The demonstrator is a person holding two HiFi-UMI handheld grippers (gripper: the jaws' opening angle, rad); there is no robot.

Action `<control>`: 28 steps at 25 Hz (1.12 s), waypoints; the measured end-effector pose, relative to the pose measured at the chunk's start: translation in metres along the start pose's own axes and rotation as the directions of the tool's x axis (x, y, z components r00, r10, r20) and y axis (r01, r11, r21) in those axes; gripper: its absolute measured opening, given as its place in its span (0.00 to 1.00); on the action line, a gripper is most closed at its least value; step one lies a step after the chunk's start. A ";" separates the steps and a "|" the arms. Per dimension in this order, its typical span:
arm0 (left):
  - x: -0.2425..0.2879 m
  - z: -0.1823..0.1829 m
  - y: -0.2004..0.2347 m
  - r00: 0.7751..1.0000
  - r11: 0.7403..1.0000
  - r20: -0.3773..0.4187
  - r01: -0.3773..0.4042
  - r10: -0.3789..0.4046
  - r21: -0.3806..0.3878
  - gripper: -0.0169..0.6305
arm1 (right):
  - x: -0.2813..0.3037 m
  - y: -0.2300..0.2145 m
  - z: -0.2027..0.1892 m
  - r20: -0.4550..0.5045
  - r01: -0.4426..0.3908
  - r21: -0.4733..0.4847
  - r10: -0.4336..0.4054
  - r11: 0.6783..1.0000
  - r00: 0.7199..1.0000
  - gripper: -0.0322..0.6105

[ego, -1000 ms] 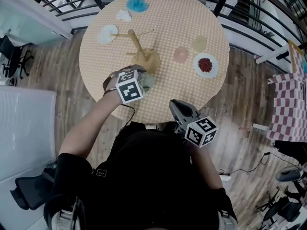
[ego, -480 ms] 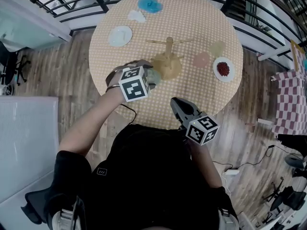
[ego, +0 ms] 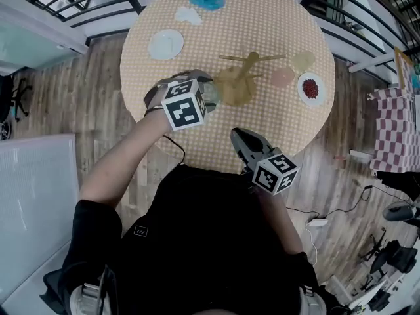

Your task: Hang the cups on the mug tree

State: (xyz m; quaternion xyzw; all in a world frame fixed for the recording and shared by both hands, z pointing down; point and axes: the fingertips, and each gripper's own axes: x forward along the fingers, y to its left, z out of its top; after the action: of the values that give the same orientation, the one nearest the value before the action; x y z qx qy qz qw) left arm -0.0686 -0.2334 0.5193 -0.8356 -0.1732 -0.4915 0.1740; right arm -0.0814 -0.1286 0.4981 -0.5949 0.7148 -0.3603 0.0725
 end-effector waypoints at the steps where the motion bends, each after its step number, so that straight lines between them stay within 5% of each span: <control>1: -0.001 0.003 0.002 1.000 1.000 0.008 -0.002 0.002 -0.005 0.49 | 0.001 -0.001 0.000 -0.005 -0.001 0.001 0.001 1.000 1.000 0.09; 21: -0.021 0.032 0.025 0.998 0.999 0.044 -0.038 0.039 -0.015 0.49 | 0.004 -0.009 0.001 -0.021 -0.040 0.014 0.041 0.999 0.999 0.09; 28: 0.009 0.016 0.029 1.000 1.000 -0.005 -0.016 0.016 -0.018 0.49 | -0.007 -0.024 -0.011 -0.040 -0.006 0.052 0.008 0.999 0.999 0.09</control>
State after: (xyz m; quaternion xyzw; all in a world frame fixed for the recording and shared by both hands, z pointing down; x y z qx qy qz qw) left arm -0.0384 -0.2505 0.5166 -0.8373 -0.1617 -0.4935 0.1709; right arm -0.0659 -0.1185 0.5180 -0.5831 0.7086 -0.3903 0.0745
